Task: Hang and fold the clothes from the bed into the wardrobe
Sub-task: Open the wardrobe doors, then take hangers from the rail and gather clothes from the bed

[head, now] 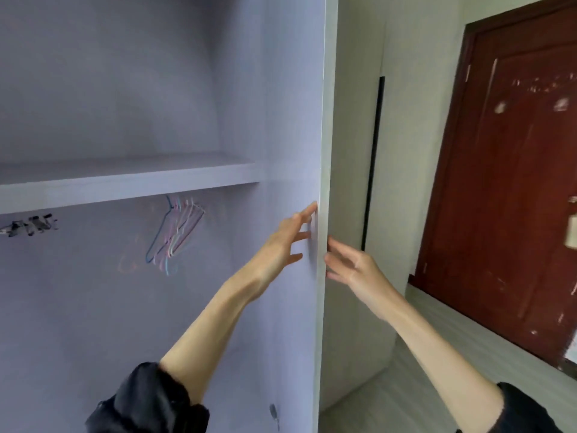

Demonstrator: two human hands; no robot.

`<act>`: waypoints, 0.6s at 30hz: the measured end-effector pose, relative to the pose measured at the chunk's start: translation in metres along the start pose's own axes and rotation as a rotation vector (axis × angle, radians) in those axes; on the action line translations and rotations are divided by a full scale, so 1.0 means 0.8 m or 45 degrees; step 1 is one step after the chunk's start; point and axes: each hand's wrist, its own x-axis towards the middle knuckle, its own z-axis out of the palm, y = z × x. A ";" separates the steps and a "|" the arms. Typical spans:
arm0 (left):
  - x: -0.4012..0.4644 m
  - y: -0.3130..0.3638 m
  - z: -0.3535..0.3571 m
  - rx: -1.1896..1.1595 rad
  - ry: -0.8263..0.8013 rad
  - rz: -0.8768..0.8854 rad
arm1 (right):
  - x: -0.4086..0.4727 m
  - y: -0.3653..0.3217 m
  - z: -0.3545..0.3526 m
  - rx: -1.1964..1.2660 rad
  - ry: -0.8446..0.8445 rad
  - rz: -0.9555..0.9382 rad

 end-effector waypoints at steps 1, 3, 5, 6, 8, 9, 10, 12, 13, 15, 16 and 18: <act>0.012 0.002 0.024 0.010 -0.016 -0.004 | -0.001 0.007 -0.023 -0.039 0.017 0.027; 0.031 0.002 0.053 0.021 -0.015 -0.015 | 0.003 0.015 -0.053 -0.068 0.023 0.071; 0.052 0.001 0.083 0.010 -0.019 -0.027 | 0.009 0.020 -0.085 -0.068 0.032 0.109; 0.061 -0.002 0.093 0.011 -0.021 -0.040 | 0.012 0.021 -0.096 -0.065 0.035 0.123; 0.084 -0.005 0.118 0.021 -0.033 -0.060 | 0.019 0.024 -0.126 -0.044 0.025 0.139; 0.088 -0.007 0.121 0.025 -0.033 -0.068 | 0.021 0.023 -0.130 -0.044 0.016 0.151; 0.091 -0.008 0.123 0.026 -0.031 -0.068 | 0.023 0.021 -0.133 -0.038 0.008 0.164; 0.105 -0.013 0.132 0.014 -0.008 -0.056 | 0.028 0.022 -0.147 -0.015 0.019 0.185; 0.107 -0.015 0.130 0.005 0.020 -0.047 | 0.030 0.020 -0.149 -0.007 0.030 0.190; 0.107 -0.022 0.128 -0.022 0.078 -0.029 | 0.033 0.024 -0.154 -0.014 0.040 0.202; 0.106 -0.027 0.127 -0.054 0.098 -0.021 | 0.032 0.027 -0.155 -0.019 0.028 0.206; 0.098 -0.038 0.127 -0.163 0.155 -0.010 | 0.029 0.031 -0.157 -0.032 -0.004 0.216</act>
